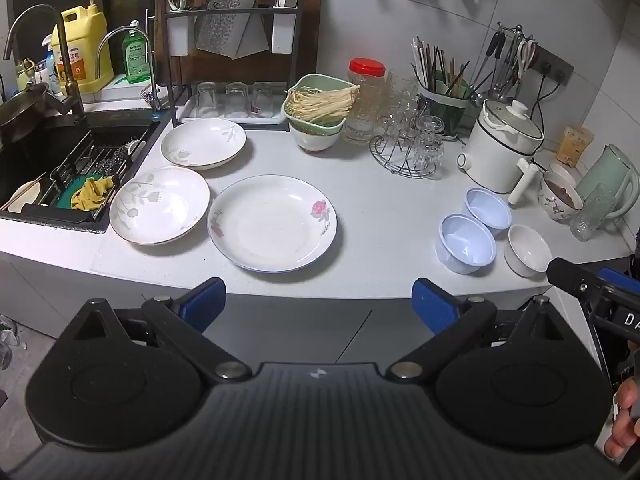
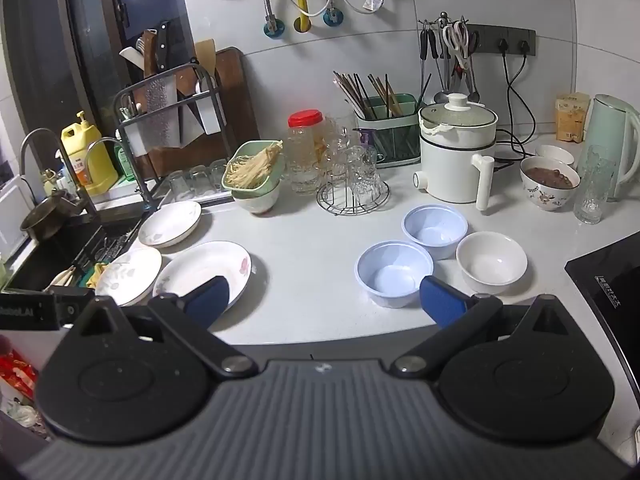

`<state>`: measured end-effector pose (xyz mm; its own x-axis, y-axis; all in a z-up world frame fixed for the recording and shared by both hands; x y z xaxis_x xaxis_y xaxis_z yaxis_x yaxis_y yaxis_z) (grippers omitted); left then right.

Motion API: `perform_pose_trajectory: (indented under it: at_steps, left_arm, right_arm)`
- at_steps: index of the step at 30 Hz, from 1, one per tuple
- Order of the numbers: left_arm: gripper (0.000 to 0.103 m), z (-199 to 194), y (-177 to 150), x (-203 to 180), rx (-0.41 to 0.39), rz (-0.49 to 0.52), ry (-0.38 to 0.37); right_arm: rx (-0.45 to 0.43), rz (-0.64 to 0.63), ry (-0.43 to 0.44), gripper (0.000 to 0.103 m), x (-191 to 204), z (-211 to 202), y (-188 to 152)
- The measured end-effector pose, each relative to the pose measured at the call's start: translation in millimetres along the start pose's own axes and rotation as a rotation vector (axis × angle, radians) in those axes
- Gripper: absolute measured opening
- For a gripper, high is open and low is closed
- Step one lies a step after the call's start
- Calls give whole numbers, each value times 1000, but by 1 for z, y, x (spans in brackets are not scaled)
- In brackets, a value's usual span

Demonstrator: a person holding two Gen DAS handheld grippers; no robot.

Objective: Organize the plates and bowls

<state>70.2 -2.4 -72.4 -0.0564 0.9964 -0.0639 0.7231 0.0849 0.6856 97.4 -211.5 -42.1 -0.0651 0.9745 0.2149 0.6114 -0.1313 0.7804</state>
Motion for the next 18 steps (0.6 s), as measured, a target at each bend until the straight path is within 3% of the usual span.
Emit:
perform_pose_trajectory:
  at_steps: [18]
  left_arm:
    - [101, -5, -1, -4, -20, -2, -21]
  right_arm:
    - [11, 13, 0, 103, 0, 0, -8]
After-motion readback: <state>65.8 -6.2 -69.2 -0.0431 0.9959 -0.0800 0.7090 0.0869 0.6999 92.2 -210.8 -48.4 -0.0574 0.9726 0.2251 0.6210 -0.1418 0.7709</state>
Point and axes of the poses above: each gripper's, at about its wrist camera, not at the fingertips, and z roughly the way its jaws point, x to its left, y to its top, the point moved 10 cm from there along z, roughly the way its jaws point, and after that the axes turned 4 degrees about z, right-handed, at the moved point
